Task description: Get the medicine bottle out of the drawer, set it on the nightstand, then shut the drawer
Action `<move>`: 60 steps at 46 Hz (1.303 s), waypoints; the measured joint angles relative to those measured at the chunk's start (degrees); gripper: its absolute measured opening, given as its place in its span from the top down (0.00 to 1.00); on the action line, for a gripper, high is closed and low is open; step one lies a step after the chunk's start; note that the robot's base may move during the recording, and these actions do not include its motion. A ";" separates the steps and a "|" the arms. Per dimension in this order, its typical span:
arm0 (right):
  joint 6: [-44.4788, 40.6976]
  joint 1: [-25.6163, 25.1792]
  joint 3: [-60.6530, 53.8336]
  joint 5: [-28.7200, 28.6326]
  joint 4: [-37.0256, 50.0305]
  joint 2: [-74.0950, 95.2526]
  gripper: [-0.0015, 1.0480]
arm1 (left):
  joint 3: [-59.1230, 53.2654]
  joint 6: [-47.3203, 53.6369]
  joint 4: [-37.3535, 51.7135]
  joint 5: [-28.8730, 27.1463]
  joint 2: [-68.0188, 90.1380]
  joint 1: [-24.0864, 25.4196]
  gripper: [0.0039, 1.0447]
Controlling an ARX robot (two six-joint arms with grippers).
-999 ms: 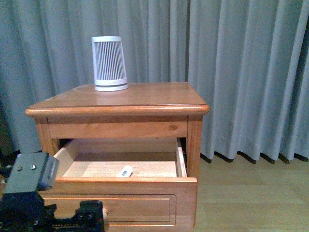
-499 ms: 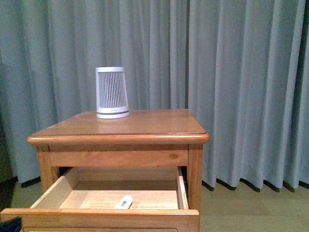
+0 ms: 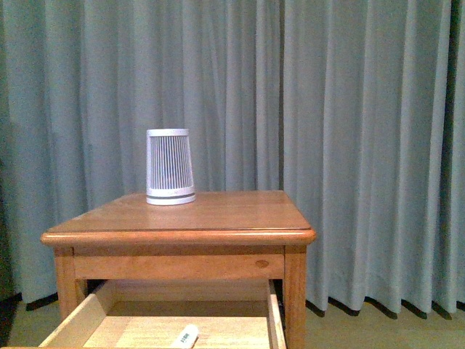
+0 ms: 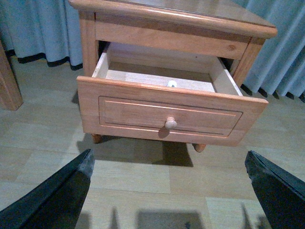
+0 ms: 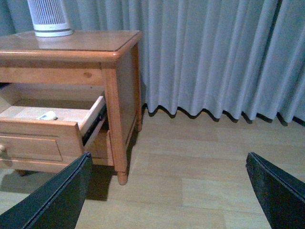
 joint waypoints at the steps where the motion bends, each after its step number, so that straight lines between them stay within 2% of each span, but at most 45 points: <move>1: 0.00 0.00 0.00 0.02 0.00 0.00 0.07 | -0.24 0.35 0.59 -1.03 -0.22 -0.24 0.07; 3: 0.00 0.00 0.00 0.02 0.00 0.00 0.07 | -2.27 2.91 5.27 -4.96 -1.36 -0.74 0.13; 7: 0.00 0.00 0.00 0.02 0.00 0.00 0.07 | -4.96 6.64 8.74 -5.86 -4.46 1.27 0.25; 14: 0.00 0.00 0.00 0.00 0.00 0.00 0.07 | -4.98 10.19 6.05 0.68 -8.50 8.39 0.50; 28: 0.00 0.00 0.00 0.00 0.00 0.00 0.07 | -4.98 11.15 3.21 9.64 -11.37 17.90 0.98; 31: 0.00 0.00 0.00 0.00 0.00 0.00 0.07 | -4.98 11.30 2.97 11.23 -11.67 19.45 0.97; 34: 0.00 0.00 0.00 0.00 0.00 0.00 0.07 | -4.98 11.45 2.25 17.94 -12.33 24.68 0.97; 37: 0.00 0.00 0.00 0.02 0.00 0.00 0.07 | -4.98 11.43 2.16 18.95 -12.41 27.67 0.97; 52: 0.00 0.00 0.00 0.00 0.00 0.00 0.07 | -4.98 11.45 2.10 19.80 -12.50 28.55 0.97; 54: 0.00 0.00 0.00 0.00 0.00 0.00 0.07 | -4.98 11.43 2.10 19.82 -12.50 28.55 0.91; 60: 0.02 0.02 0.00 0.28 0.00 0.00 0.07 | -4.98 11.54 2.10 20.09 -12.52 28.57 0.62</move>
